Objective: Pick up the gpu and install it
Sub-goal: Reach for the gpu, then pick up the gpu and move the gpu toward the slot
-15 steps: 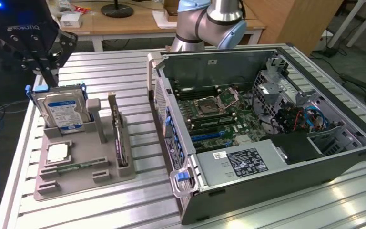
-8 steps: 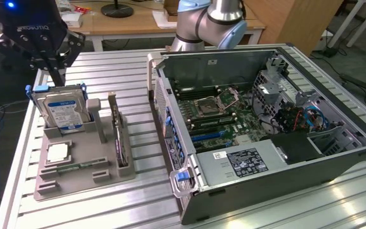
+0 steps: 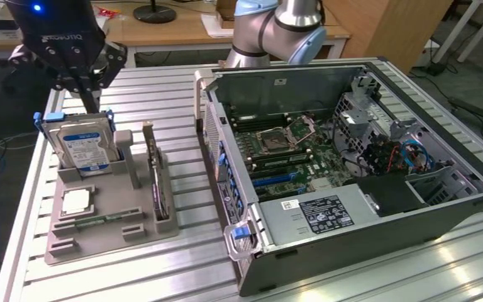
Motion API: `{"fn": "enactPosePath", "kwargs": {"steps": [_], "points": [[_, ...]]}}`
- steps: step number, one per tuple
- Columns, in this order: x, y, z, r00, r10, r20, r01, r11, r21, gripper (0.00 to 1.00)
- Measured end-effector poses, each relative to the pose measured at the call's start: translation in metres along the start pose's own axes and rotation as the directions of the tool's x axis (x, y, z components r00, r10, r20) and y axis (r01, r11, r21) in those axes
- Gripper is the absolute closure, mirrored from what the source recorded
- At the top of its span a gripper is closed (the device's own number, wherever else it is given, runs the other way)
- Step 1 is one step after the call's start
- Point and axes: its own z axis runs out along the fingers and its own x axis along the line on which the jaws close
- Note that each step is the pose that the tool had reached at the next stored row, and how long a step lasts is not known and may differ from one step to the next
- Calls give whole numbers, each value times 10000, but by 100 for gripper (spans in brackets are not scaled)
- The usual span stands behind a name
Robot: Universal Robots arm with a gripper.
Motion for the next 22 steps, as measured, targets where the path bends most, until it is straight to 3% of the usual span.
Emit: {"fn": "enactPosePath", "kwargs": {"steps": [13,22], "points": [[-315,21,55,10000,-37,-2,37,10000,-1,90],[-328,22,62,10000,-82,-3,82,10000,-1,90]]}}
